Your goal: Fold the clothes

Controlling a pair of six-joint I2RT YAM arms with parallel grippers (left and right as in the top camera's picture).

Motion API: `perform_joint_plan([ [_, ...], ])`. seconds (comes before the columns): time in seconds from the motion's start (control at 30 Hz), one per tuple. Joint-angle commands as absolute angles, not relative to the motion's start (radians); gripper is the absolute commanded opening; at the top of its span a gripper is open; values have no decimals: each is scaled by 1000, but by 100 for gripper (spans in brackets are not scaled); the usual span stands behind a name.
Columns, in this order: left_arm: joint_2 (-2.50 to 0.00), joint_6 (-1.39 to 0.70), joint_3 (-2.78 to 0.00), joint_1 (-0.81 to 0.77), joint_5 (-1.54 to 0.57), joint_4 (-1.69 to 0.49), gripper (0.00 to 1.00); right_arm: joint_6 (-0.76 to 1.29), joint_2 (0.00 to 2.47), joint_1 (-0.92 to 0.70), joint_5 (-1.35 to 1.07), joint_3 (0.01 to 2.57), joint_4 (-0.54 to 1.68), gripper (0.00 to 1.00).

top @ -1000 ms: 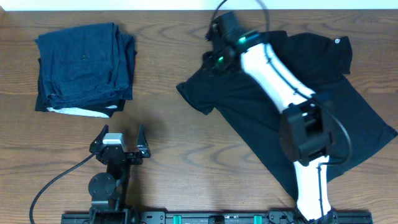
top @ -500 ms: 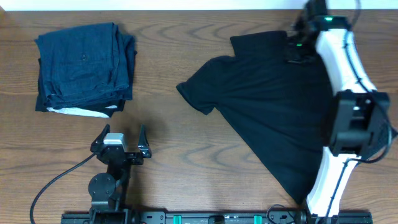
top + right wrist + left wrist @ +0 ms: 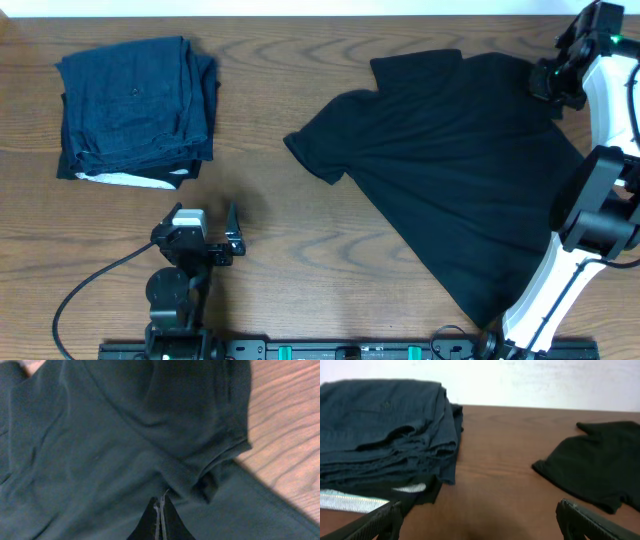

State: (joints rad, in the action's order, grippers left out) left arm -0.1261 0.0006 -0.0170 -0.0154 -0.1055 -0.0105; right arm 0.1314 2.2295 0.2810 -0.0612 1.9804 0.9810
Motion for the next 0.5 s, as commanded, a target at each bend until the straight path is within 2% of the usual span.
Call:
perform_joint_plan([
  [0.0,-144,3,-4,-19,-121,-17,98,95,2279,302,-33,1980,960,1],
  [0.47,-147,2,-4,-19,-155,11,98,76,2420,354,-4,1980,841,1],
])
